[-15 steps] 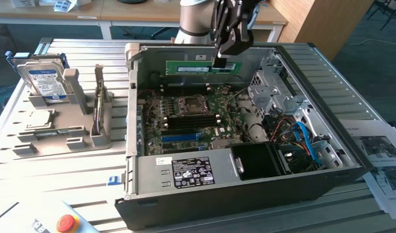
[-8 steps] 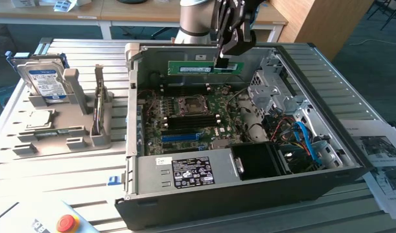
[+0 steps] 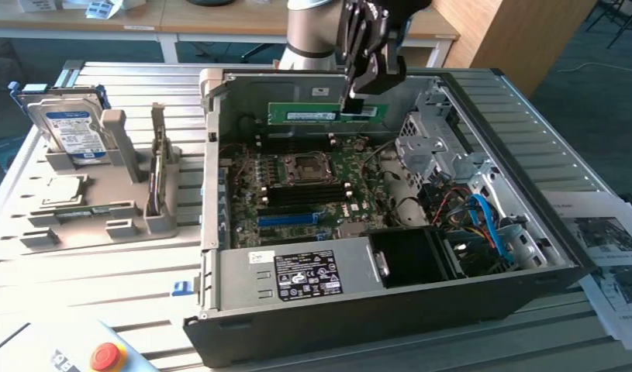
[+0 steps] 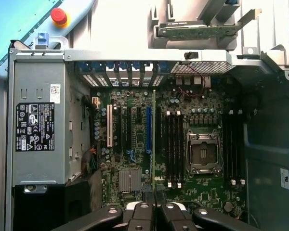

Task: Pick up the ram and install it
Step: 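Pick up the ram and move it above insertion slot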

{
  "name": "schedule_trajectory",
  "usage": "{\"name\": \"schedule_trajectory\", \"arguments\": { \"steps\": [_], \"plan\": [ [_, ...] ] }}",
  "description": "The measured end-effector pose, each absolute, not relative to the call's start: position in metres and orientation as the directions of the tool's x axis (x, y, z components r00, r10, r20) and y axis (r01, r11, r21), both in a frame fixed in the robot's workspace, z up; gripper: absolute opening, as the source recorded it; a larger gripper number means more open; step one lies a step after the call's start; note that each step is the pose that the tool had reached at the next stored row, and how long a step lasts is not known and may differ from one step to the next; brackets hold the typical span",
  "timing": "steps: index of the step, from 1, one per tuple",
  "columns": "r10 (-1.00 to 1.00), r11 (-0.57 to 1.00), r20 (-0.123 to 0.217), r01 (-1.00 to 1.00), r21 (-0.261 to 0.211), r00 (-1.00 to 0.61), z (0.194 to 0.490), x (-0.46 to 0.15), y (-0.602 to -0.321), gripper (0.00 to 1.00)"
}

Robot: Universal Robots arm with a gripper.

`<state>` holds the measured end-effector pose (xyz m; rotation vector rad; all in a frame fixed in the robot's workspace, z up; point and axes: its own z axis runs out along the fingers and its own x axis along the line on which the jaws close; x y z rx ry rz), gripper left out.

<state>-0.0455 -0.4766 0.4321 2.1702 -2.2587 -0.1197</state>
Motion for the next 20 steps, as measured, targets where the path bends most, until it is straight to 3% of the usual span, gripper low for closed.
{"name": "schedule_trajectory", "arguments": {
  "steps": [20],
  "plan": [
    [-0.998,0.039,-0.048,-0.997,0.060,-0.041,0.411,-0.045,-0.477,0.12]
  ]
}}
